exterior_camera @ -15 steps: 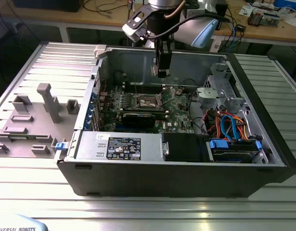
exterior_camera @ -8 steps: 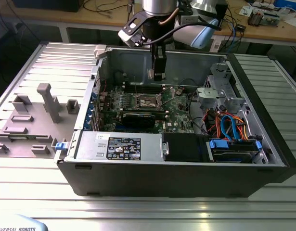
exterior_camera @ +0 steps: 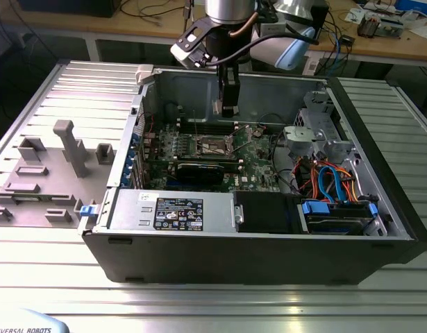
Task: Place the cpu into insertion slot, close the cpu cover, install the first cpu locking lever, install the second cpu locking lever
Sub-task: 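Place the cpu into insertion slot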
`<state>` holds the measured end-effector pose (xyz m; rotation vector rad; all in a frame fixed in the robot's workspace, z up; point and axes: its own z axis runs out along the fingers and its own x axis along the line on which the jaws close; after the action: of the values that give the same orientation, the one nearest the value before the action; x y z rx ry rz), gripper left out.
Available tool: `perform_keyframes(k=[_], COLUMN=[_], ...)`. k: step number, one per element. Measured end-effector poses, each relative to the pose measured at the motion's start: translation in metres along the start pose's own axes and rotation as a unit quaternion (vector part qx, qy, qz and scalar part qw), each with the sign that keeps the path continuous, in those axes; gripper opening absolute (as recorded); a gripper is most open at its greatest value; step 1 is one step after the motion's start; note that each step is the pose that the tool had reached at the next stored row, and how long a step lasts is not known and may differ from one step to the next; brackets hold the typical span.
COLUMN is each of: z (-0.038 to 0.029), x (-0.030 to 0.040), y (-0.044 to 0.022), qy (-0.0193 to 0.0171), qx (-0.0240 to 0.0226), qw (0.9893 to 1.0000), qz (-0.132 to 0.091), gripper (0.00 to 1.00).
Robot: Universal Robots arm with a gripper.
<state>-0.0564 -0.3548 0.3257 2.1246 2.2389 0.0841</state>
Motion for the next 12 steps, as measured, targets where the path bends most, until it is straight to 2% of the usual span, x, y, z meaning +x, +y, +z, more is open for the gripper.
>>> perform_keyframes(k=[3, 8, 9, 12], z=[0.003, 0.0039, 0.0086, 0.0102], x=[0.0, 0.0, 0.0, 0.0], y=[-0.0002, -0.0003, -0.0007, -0.0008], qy=[0.0, 0.0, 0.0, 0.0], qx=[0.0, 0.0, 0.0, 0.0], qw=[1.0, 1.0, 1.0, 1.0], qz=[0.0, 0.0, 0.0, 0.0], gripper=[0.54, 0.54, 0.54, 0.54])
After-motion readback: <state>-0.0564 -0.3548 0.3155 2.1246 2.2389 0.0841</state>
